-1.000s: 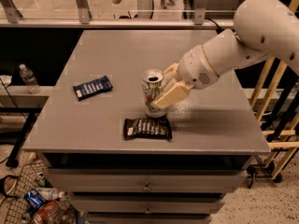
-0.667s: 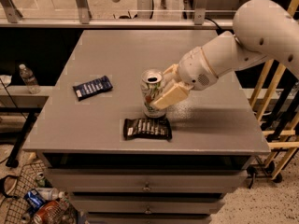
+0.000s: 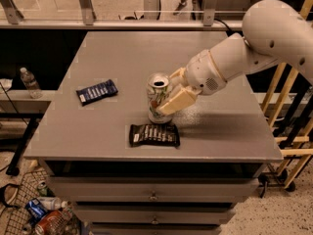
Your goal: Move 7up can near rxbar chocolate
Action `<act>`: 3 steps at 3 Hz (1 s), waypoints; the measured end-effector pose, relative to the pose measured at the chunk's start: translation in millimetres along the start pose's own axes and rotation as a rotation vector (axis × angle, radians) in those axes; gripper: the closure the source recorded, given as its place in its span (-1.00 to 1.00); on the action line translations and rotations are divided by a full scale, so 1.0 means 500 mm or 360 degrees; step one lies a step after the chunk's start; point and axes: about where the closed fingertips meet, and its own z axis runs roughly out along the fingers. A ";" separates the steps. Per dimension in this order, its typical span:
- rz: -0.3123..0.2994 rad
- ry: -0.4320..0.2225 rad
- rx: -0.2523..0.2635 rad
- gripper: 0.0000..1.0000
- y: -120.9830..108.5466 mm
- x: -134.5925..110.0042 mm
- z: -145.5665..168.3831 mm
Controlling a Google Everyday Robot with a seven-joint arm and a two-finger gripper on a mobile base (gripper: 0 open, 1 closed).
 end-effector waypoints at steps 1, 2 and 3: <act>-0.0003 0.0000 -0.0005 -0.76 0.001 -0.002 0.003; -0.0006 0.0001 -0.0010 -1.00 0.003 -0.004 0.006; -0.0013 0.0009 -0.0012 -1.00 0.004 -0.005 0.005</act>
Offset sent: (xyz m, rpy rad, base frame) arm -0.0005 0.0016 -0.0002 -0.0003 0.0005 0.0032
